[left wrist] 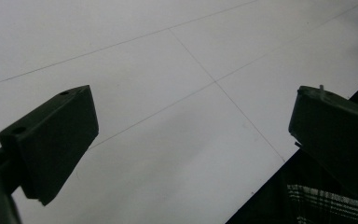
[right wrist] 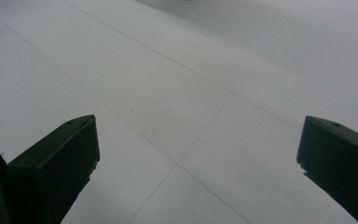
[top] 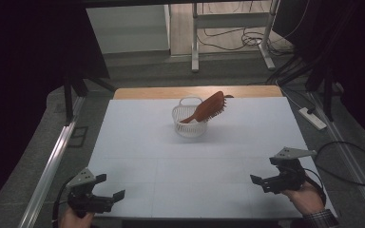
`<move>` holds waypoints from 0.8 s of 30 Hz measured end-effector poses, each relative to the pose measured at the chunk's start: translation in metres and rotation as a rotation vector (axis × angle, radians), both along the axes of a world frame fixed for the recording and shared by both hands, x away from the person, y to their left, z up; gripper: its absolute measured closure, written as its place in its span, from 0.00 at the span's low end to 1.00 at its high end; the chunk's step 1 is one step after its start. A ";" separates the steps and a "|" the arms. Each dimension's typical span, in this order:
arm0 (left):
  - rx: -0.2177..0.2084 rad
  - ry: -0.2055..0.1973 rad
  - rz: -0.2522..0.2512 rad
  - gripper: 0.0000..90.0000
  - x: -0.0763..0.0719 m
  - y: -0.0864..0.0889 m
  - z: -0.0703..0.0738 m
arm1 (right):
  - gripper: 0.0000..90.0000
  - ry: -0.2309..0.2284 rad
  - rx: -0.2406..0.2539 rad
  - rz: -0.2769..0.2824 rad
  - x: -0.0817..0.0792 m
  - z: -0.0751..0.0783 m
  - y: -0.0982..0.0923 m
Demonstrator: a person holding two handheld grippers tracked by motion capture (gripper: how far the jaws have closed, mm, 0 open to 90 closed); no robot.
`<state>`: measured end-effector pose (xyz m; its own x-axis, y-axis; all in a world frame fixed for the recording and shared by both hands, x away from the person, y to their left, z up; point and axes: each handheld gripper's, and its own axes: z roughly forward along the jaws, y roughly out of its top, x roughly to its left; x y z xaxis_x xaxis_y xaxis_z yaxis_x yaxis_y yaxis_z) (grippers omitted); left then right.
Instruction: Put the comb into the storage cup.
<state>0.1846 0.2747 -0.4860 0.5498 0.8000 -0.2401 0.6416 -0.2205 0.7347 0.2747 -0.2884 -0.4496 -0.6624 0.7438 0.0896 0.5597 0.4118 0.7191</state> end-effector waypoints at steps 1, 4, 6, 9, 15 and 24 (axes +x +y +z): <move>-0.001 0.000 0.000 0.01 0.000 0.000 0.000 | 0.00 -0.002 0.000 -0.004 -0.001 0.000 -0.001; -0.003 -0.001 0.001 0.01 0.000 0.000 0.000 | 0.00 -0.004 -0.002 -0.013 -0.003 -0.001 -0.006; -0.003 -0.001 0.001 0.01 0.000 0.000 0.000 | 0.00 -0.002 -0.001 -0.023 -0.005 -0.001 -0.008; -0.003 -0.001 0.001 0.01 0.000 0.000 0.000 | 0.00 -0.004 -0.002 -0.031 -0.007 -0.001 -0.012; -0.005 -0.001 0.000 0.01 0.000 0.000 0.000 | 0.00 -0.004 -0.012 -0.053 -0.012 -0.003 -0.018; -0.005 -0.001 -0.002 0.01 0.001 0.000 0.000 | 0.00 -0.011 -0.023 -0.090 -0.019 -0.001 -0.026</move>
